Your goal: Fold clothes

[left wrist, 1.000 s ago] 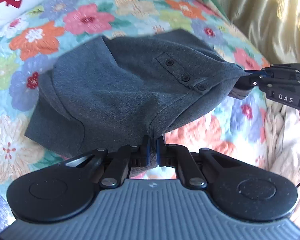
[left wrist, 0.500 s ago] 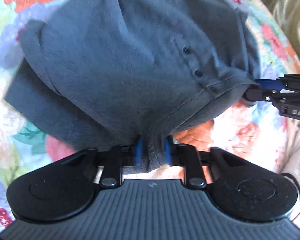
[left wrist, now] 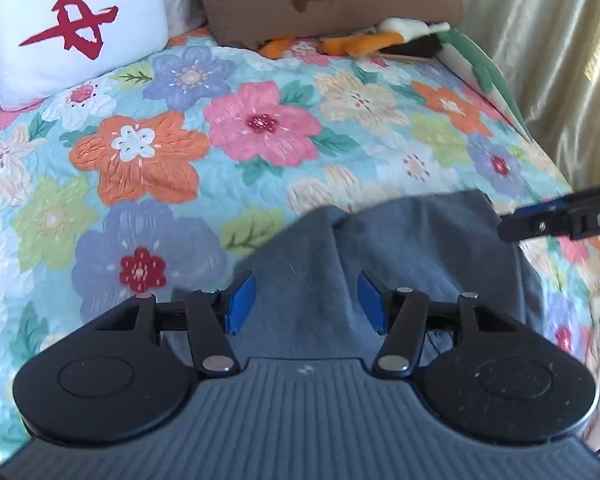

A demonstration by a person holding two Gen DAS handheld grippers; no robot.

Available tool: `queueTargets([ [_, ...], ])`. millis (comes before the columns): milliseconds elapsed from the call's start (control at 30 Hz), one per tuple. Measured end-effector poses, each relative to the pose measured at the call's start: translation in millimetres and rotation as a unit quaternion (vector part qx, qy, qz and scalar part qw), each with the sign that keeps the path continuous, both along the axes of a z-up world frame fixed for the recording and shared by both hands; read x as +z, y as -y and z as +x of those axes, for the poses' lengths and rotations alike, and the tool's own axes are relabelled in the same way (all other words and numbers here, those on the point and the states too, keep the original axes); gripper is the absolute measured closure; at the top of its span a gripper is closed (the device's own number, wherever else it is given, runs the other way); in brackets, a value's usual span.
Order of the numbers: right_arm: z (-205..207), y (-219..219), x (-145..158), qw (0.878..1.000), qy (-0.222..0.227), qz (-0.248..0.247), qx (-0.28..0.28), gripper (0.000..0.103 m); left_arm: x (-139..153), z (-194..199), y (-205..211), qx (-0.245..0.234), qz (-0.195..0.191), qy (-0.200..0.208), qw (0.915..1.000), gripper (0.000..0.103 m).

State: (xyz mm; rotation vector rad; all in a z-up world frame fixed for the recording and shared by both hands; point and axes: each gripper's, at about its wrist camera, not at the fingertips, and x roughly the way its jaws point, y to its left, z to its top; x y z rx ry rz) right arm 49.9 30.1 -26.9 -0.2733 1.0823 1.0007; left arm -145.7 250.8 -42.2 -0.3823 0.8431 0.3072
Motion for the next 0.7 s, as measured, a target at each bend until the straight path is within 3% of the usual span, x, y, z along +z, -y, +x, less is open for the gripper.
queueTargets([
  [67, 8.4, -12.2, -11.6, 1.0, 0.012, -0.016, -0.008, 0.035, -11.1, 13.0, -5.4, -0.014, 0.008, -0.001, 0.9999, 0.047],
  [133, 10.1, -20.5, -17.4, 0.998, 0.059, -0.036, -0.006, 0.035, -20.3, 21.6, -4.7, -0.036, 0.011, -0.004, 0.9993, 0.044],
  [233, 19.0, -30.5, -24.6, 0.994, 0.103, -0.044, 0.011, 0.035, -29.8, 35.4, -6.1, -0.055, 0.027, -0.002, 0.9981, 0.024],
  [300, 25.6, -30.7, -31.2, 0.994, 0.1, -0.028, 0.013, 0.035, -34.6, 46.6, -12.4, -0.055, 0.039, -0.005, 0.9977, 0.022],
  [467, 37.7, -33.0, -50.9, 0.998, 0.059, 0.01, 0.003, 0.034, -51.1, 62.4, -26.2, -0.039, -0.031, -0.018, 0.9986, 0.022],
  [567, 28.1, -40.4, -60.7, 0.998, 0.052, 0.011, 0.027, 0.034, -65.0, 67.2, -25.8, -0.018, -0.04, -0.029, 0.9986, 0.022],
  [600, 25.6, -42.1, -65.2, 0.998, 0.05, 0.006, 0.031, 0.034, -67.4, 67.6, -24.0, -0.017, -0.04, -0.029, 0.9986, 0.026],
  [633, 23.7, -43.7, -70.0, 0.998, 0.049, -0.001, 0.033, 0.035, -68.7, 67.1, -21.7, -0.017, -0.041, -0.027, 0.9986, 0.044],
  [667, 21.5, -43.8, -74.5, 0.998, 0.051, -0.007, 0.034, 0.042, -69.9, 66.5, -19.3, -0.018, -0.042, -0.025, 0.9986, 0.077],
  [700, 18.3, -42.2, -76.5, 0.998, 0.055, -0.01, 0.038, 0.07, -68.5, 65.1, -17.1, -0.017, -0.043, -0.023, 0.9986, 0.093],
])
